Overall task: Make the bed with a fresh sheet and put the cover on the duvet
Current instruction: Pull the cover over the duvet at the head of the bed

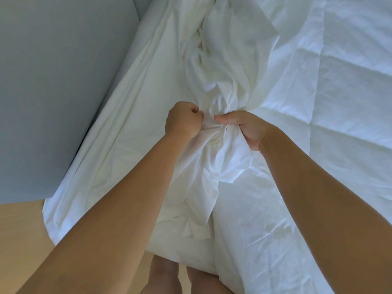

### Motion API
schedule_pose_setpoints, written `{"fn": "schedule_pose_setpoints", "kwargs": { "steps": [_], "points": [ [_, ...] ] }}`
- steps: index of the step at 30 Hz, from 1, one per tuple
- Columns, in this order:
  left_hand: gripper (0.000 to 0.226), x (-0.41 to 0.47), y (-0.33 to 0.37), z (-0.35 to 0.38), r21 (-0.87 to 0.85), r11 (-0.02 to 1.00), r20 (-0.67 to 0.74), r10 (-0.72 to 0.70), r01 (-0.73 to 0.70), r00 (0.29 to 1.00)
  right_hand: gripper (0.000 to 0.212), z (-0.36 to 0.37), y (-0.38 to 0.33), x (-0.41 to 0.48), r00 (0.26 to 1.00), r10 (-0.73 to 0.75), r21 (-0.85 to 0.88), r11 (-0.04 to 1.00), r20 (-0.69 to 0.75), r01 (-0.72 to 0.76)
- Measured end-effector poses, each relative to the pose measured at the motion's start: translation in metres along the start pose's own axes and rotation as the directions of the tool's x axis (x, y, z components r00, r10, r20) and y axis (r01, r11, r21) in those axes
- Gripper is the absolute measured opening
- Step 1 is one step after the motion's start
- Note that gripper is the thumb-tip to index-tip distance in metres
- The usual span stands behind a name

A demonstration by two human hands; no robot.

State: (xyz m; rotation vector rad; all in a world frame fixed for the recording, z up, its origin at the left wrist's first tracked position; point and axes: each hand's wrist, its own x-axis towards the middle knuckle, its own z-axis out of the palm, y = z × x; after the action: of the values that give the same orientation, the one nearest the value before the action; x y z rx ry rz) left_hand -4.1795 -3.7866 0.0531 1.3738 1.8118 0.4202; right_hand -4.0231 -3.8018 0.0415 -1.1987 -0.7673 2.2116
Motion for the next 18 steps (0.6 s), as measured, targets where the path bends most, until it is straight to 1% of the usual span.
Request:
{"fn": "schedule_pose_setpoints", "kwargs": {
  "steps": [1,3,5,7,9,10,12,13,14,15,16,17,18],
  "points": [
    [0.018,0.002,0.001,-0.002,0.041,0.999,-0.037,0.013,-0.012,0.999,0.033,0.0,-0.001,0.001,1.0,0.019,-0.015,1.0,0.0,-0.019],
    [0.022,0.006,0.004,-0.01,0.066,0.997,-0.121,0.043,-0.035,0.992,0.029,-0.001,-0.001,0.003,0.998,0.063,-0.035,0.997,-0.01,-0.064],
    [0.021,0.011,0.008,-0.022,0.006,0.999,-0.144,0.046,-0.046,0.989,0.026,-0.001,0.002,0.005,0.994,0.106,-0.047,0.993,-0.016,-0.107],
    [0.018,0.011,0.014,-0.028,-0.204,0.976,-0.111,0.054,-0.075,0.992,0.028,0.001,0.002,0.009,0.99,0.14,-0.087,0.986,-0.029,-0.142],
    [0.016,0.003,0.021,-0.027,-0.396,0.913,-0.07,0.076,-0.098,0.995,0.03,0.005,-0.002,0.013,0.986,0.164,-0.142,0.976,-0.02,-0.165],
    [0.017,-0.001,0.022,-0.023,-0.489,0.869,-0.041,0.062,-0.074,0.997,0.031,0.008,-0.005,0.014,0.986,0.169,-0.162,0.972,-0.008,-0.168],
    [0.017,-0.006,0.021,-0.016,-0.681,0.731,0.076,0.006,0.048,0.997,0.03,0.015,-0.008,0.015,0.99,0.138,-0.188,0.973,0.022,-0.131],
    [0.016,-0.005,0.018,-0.014,-0.731,0.672,0.142,-0.023,0.121,0.99,0.028,0.018,-0.007,0.016,0.996,0.086,-0.176,0.981,0.018,-0.082],
    [0.014,-0.004,0.015,-0.012,-0.739,0.652,0.194,-0.038,0.171,0.98,0.025,0.021,-0.005,0.018,1.0,0.005,-0.137,0.99,-0.017,-0.008],
    [0.013,-0.003,0.012,-0.012,-0.704,0.688,0.21,-0.037,0.177,0.977,0.023,0.025,-0.001,0.019,0.993,-0.088,-0.07,0.994,-0.082,0.082],
    [0.014,-0.001,0.01,-0.011,-0.63,0.763,0.197,-0.023,0.145,0.98,0.021,0.028,0.003,0.02,0.973,-0.166,0.011,0.985,-0.16,0.17],
    [0.015,-0.001,0.01,-0.011,-0.52,0.85,0.165,0.007,0.081,0.986,0.02,0.031,0.007,0.02,0.949,-0.216,0.087,0.967,-0.228,0.241],
    [0.02,-0.001,0.009,-0.009,-0.364,0.931,0.115,0.05,-0.005,0.992,0.02,0.034,0.012,0.022,0.933,-0.235,0.147,0.948,-0.271,0.282]
  ]
}}
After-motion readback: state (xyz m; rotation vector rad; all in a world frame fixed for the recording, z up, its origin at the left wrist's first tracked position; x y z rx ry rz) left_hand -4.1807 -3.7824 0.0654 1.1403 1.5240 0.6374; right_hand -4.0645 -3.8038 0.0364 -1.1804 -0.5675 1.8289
